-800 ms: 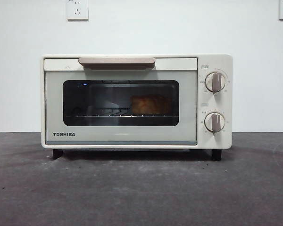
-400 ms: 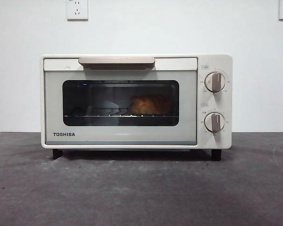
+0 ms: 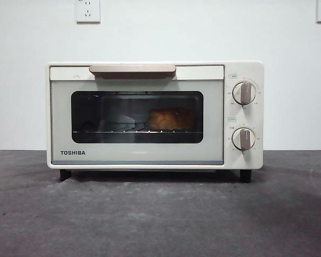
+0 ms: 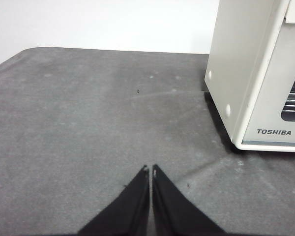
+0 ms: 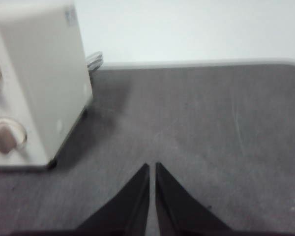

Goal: The left arm flap open the oven, the right arm pick bread and place it into oven, the left arm flap close the oven

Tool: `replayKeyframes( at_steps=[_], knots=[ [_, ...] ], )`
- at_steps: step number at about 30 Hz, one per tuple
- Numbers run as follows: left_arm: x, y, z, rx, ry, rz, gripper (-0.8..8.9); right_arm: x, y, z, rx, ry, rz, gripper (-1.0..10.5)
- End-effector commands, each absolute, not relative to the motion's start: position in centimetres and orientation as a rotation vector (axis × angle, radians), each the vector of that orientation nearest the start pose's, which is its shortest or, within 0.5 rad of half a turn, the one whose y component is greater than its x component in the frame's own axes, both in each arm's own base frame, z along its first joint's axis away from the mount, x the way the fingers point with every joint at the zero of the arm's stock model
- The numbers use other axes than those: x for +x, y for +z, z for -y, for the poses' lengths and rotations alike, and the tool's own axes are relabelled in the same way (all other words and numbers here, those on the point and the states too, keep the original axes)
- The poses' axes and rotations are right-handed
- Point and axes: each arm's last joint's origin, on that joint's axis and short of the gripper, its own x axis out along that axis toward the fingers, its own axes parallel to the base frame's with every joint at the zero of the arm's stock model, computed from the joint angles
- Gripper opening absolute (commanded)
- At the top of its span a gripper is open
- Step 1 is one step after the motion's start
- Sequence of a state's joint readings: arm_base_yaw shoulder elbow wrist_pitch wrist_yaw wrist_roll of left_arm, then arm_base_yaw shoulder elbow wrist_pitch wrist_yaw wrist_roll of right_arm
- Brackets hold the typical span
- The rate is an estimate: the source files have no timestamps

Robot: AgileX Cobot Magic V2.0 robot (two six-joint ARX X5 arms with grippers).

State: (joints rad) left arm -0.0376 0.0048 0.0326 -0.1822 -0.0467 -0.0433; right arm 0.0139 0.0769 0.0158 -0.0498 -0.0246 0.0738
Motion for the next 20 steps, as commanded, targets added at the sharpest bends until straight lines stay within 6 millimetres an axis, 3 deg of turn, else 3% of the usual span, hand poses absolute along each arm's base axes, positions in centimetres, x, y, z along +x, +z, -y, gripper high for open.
replayKeyframes(
  at_steps=[1, 20],
  knots=[
    [9.56, 14.93, 0.22, -0.031, 0.016, -0.178, 0.21, 9.92, 15.39, -0.21, 0.033, 0.034, -0.136, 0.2],
    [9.56, 14.94, 0.22, -0.031, 0.015, -0.178, 0.2, 9.57, 14.99, -0.65, 0.009, 0.067, -0.169, 0.2]
  ],
)
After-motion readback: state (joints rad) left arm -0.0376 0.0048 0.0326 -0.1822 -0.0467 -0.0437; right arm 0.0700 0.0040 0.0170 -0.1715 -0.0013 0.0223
